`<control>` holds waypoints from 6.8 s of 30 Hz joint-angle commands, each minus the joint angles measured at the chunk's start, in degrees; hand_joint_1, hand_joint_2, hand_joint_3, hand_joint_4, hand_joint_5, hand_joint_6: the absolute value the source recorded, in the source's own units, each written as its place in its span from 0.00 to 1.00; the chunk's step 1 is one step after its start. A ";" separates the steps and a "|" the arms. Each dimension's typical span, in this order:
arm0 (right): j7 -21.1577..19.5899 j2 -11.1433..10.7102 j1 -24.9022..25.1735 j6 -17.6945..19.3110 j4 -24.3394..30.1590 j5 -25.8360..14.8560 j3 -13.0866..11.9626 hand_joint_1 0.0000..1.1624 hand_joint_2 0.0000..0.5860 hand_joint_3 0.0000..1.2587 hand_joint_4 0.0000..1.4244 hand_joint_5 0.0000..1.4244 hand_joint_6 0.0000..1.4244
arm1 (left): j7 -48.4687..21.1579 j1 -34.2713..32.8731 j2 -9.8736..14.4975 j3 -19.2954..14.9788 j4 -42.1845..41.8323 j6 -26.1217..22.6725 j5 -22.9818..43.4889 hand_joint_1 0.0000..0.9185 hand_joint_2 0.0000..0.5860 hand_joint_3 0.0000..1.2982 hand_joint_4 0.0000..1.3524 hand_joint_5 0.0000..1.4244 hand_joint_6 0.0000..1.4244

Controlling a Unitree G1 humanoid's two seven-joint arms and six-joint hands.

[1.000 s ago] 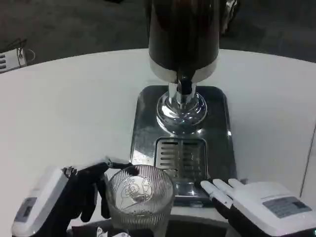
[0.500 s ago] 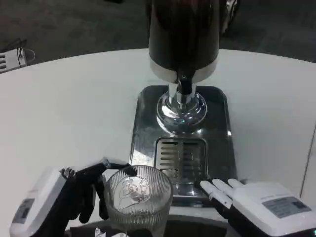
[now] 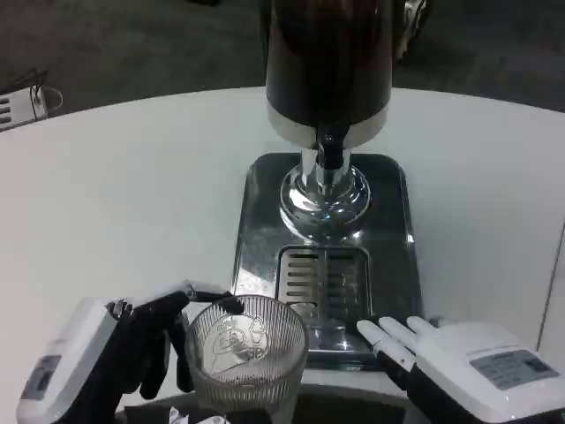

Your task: Grasp the cup under the faucet to collect the drink, then remove the cup.

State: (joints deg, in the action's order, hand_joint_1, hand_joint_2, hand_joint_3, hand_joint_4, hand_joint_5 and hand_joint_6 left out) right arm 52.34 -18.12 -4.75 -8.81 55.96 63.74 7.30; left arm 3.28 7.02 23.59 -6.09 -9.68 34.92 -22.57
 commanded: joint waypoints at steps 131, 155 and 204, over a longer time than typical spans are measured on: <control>-2.81 -2.32 -3.58 -0.08 0.06 -9.82 -8.13 0.50 0.76 0.02 0.00 0.00 0.00 | -2.20 -32.11 3.97 5.58 14.74 -8.97 9.64 0.04 0.09 0.33 0.30 0.32 0.38; -2.88 -2.04 -4.07 -1.96 0.79 -8.29 -6.99 0.50 0.76 0.02 0.00 0.00 0.00 | -26.91 -49.43 -3.31 7.74 21.86 -15.61 27.31 0.03 0.13 0.26 0.25 0.29 0.28; -3.64 -1.00 -4.22 -5.65 -0.25 -10.84 -8.12 0.50 0.76 0.02 0.00 0.00 0.00 | -36.31 -57.43 0.91 18.74 37.68 -4.99 13.58 0.00 0.12 0.18 0.11 0.16 0.19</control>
State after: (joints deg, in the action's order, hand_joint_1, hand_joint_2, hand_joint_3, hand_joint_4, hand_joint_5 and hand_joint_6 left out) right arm 49.75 -19.75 -8.93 -13.65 56.16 53.16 -0.83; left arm -30.76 -52.17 23.81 9.93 26.67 30.29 -5.45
